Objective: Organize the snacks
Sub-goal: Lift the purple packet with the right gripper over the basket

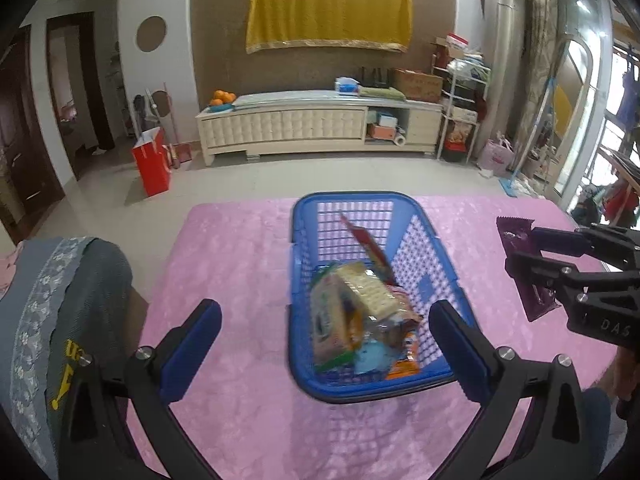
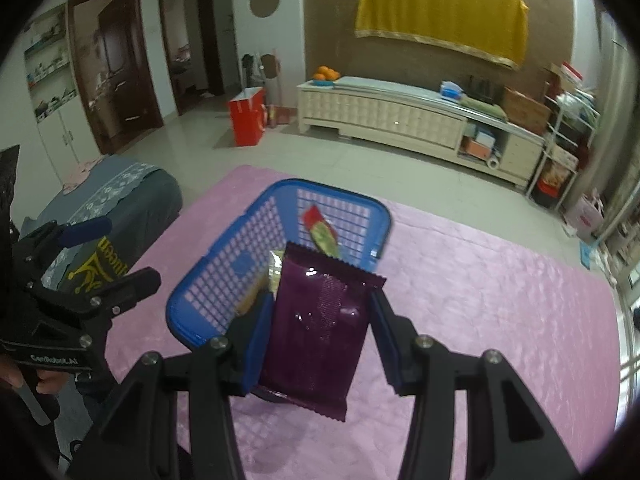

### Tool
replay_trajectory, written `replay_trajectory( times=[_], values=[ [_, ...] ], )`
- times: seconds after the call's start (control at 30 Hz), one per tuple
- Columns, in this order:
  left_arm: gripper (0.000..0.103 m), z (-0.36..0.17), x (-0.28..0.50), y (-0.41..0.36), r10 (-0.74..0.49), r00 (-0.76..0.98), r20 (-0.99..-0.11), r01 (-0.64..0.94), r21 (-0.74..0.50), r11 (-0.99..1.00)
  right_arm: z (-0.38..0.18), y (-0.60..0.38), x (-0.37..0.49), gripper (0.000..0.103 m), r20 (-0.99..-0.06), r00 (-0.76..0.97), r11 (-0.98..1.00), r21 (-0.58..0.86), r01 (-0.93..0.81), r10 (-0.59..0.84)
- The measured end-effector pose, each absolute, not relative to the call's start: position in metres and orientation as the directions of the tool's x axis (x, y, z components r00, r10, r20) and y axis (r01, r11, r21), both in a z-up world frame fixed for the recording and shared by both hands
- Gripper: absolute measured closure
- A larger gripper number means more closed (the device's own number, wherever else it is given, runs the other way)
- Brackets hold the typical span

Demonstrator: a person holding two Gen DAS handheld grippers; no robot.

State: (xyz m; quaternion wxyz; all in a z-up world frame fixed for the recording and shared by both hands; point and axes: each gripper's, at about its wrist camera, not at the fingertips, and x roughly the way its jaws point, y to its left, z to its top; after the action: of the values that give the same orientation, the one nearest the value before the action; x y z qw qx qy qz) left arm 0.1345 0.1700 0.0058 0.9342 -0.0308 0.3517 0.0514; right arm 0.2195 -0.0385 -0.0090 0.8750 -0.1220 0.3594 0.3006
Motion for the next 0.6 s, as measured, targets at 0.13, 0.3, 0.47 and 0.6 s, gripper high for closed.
replay_trajectory(
  times=[0.13,0.3,0.47,0.6],
  values=[
    [0.000,-0.001,0.132,0.188,0.064,0.750,-0.659,-0.137,-0.059,0.989,-0.019,-0.017,0.223,0.050,-0.716,0.537,0.766,-0.005,-0.643,0.446],
    [0.000,-0.016,0.138,0.205,0.078,0.732,-0.677,-0.168,-0.069,0.983,-0.034,0.004,0.228,0.050,-0.745,0.510,0.751,-0.019,-0.660,0.430],
    [0.000,-0.035,0.144,0.215,0.076,0.714,-0.696,-0.191,-0.088,0.978,-0.053,0.012,0.241,0.050,-0.772,0.501,0.760,-0.035,-0.649,0.392],
    [0.000,-0.044,0.148,0.217,0.054,0.714,-0.698,-0.184,-0.113,0.976,-0.071,0.010,0.247,0.050,-0.794,0.474,0.759,-0.025,-0.651,0.380]
  ],
)
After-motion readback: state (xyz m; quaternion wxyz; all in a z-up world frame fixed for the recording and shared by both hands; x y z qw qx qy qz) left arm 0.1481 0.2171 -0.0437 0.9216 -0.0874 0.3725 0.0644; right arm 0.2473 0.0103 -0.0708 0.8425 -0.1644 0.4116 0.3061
